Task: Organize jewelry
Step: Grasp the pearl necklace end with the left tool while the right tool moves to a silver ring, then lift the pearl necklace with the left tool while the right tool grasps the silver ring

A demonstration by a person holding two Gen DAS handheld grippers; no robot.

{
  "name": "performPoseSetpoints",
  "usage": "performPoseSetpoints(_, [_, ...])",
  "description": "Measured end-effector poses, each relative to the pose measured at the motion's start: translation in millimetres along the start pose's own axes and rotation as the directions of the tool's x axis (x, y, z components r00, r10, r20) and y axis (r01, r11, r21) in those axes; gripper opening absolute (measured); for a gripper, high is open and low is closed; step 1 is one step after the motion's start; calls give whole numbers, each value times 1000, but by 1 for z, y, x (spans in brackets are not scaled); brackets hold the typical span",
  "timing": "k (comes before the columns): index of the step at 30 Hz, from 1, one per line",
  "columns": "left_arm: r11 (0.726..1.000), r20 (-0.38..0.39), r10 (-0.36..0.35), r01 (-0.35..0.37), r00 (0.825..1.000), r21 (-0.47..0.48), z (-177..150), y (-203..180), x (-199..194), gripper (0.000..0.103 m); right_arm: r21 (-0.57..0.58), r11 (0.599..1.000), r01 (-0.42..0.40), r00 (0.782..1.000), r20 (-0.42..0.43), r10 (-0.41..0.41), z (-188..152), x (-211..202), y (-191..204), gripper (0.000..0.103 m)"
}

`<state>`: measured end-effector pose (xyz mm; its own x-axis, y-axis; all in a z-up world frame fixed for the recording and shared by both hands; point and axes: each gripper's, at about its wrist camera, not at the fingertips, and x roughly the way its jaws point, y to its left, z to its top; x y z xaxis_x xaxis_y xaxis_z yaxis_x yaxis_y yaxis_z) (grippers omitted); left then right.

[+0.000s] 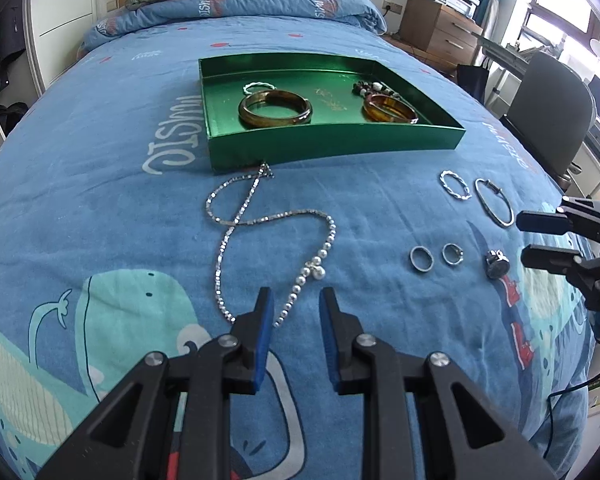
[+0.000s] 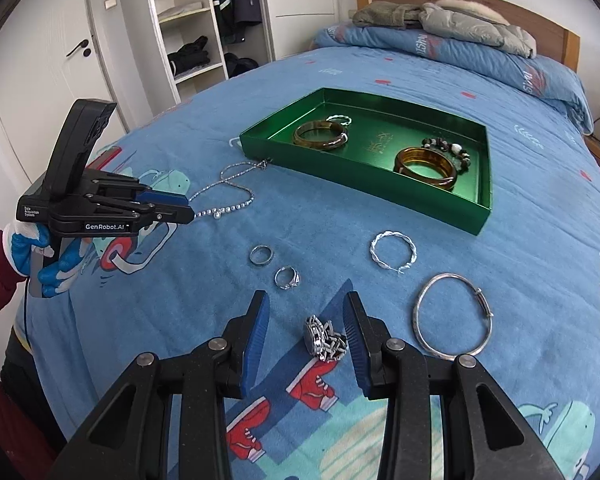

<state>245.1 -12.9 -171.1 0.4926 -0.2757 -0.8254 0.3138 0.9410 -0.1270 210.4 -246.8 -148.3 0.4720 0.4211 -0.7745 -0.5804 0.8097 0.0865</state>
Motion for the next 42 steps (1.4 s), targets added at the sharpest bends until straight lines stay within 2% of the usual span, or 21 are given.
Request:
performPoseSetpoints(11, [998, -40, -26, 28, 999, 54, -1, 2, 21, 22, -146, 989, -24, 990, -139, 3, 17, 57, 20, 37])
performPoseSetpoints(16, [997, -52, -18, 22, 998, 70, -3, 0, 25, 21, -157, 987, -25, 984, -179, -4, 19, 73, 22, 31])
performPoseSetpoints(17, [997, -54, -18, 21, 998, 67, -4, -1, 25, 21, -153, 988, -27, 984, -180, -1, 19, 74, 21, 27])
performPoseSetpoints(18, [998, -56, -16, 20, 998, 67, -4, -1, 26, 20, -151, 988, -28, 983, -182, 0, 20, 74, 20, 20])
performPoseSetpoints(20, [998, -61, -19, 23, 998, 61, -4, -2, 26, 14, -154, 988, -25, 982, -187, -5, 20, 76, 21, 19])
performPoseSetpoints(21, [998, -63, -22, 25, 998, 55, -5, -3, 26, 7, -157, 987, -21, 982, -188, -10, 19, 76, 22, 19])
performPoseSetpoints(23, [998, -61, -18, 21, 998, 54, -6, -5, 24, 4, -157, 988, -11, 983, -184, -18, 20, 77, 23, 19])
performPoseSetpoints(32, [1000, -33, 18, -17, 999, 25, -13, -13, 6, 4, -127, 992, 27, 992, -115, -42, 16, 50, 34, 19])
performPoseSetpoints(42, [995, 61, 92, -93, 994, 22, -16, -29, -39, 4, -66, 996, 58, 997, -42, -61, 8, 13, 47, 19])
